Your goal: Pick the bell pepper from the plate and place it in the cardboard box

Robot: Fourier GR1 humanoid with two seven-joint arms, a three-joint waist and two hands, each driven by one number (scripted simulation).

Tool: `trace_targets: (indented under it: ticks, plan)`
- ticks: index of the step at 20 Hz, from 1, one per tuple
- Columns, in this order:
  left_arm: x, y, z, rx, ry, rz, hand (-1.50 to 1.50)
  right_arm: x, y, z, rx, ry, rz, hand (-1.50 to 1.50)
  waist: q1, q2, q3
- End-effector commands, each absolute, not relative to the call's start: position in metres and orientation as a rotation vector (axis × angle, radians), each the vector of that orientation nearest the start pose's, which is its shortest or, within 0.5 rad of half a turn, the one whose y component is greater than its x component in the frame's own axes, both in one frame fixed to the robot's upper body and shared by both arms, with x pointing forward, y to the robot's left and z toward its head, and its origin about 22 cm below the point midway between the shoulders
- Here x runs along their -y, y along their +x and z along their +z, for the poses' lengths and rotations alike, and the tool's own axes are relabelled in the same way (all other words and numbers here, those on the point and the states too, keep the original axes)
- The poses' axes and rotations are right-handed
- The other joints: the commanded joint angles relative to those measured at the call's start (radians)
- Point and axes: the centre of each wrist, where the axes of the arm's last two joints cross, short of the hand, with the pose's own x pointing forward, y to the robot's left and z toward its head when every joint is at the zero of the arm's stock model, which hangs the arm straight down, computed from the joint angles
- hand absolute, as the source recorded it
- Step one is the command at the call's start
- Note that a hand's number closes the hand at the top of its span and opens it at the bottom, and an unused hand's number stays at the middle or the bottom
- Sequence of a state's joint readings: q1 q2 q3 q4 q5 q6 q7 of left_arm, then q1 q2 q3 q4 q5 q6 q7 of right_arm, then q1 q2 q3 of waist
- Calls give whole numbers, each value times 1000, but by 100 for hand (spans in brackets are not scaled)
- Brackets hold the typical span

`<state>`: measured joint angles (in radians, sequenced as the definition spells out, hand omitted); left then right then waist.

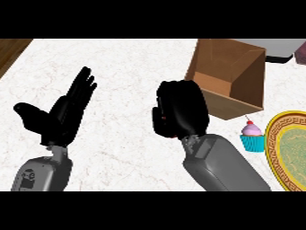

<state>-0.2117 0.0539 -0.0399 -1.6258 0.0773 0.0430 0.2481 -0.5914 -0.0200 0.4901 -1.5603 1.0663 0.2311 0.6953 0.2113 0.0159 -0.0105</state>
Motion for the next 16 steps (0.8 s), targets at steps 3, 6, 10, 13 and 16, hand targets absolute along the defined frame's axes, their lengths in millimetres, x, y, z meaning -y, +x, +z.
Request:
trace_targets:
  ticks: [3, 6, 10, 13, 16]
  plan:
    - [-212, 285, 59, 1547, -78, -42, 0, 8, 283, 179, 1561, -1081, 892, 150, -8, -7, 4]
    - [-209, 292, 66, 1564, -72, -58, 0, -10, 291, 203, 1563, -1179, 775, 150, -23, -2, 3]
    - [-210, 292, 60, 1553, -68, -25, 0, -26, 302, 219, 1546, -1271, 608, 150, -45, -1, 3]
    - [-212, 287, 62, 1549, -49, -20, 0, -36, 307, 234, 1515, -1294, 537, 150, -55, -9, 5]
    - [-219, 292, 65, 1540, -30, -4, 0, -42, 313, 243, 1484, -1290, 496, 150, -85, -8, 6]
